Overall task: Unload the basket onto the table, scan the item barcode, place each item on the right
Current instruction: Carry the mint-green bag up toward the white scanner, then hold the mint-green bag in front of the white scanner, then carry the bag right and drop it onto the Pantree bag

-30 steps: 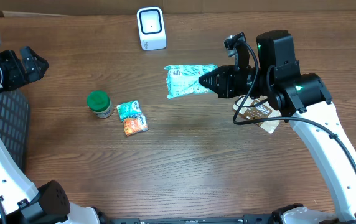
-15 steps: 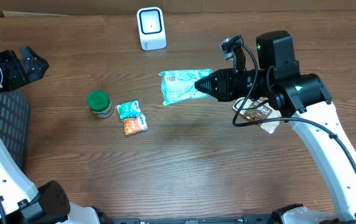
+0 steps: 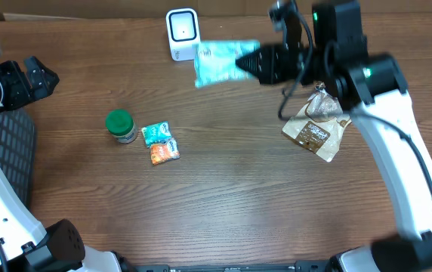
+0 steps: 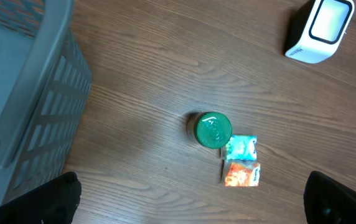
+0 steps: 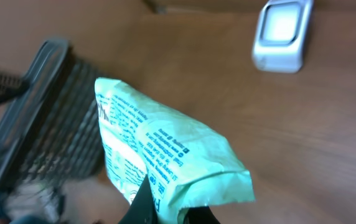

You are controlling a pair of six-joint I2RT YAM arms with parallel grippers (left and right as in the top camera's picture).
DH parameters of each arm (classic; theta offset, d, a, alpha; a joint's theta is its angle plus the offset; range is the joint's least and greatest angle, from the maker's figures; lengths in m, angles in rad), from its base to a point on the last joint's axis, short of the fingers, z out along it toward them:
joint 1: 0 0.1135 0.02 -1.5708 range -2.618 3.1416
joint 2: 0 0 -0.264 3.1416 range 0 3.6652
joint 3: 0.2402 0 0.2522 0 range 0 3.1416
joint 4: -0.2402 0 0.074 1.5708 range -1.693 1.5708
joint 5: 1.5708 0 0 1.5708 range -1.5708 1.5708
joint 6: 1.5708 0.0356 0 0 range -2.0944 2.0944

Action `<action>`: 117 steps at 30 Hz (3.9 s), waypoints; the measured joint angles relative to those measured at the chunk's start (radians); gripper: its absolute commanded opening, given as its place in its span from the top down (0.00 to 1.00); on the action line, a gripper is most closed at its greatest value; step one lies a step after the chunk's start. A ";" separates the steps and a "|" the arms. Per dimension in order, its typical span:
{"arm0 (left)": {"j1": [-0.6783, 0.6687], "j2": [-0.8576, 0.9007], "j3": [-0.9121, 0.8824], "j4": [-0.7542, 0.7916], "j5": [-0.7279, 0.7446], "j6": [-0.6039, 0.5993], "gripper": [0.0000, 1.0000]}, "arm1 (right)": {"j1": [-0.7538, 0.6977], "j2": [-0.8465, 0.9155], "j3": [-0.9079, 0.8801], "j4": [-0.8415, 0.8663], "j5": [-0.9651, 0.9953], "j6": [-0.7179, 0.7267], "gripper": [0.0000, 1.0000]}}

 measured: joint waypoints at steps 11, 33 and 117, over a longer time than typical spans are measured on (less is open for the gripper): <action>0.000 0.000 0.000 0.000 0.000 0.000 0.00 | 0.190 0.448 0.372 0.259 0.745 -0.239 0.96; 0.000 0.000 0.000 0.000 0.000 0.000 0.00 | 0.271 0.844 0.373 0.988 1.150 -1.382 0.96; 0.000 0.000 0.000 0.000 0.000 0.000 0.01 | -0.247 0.212 0.228 -0.519 0.320 -0.178 0.96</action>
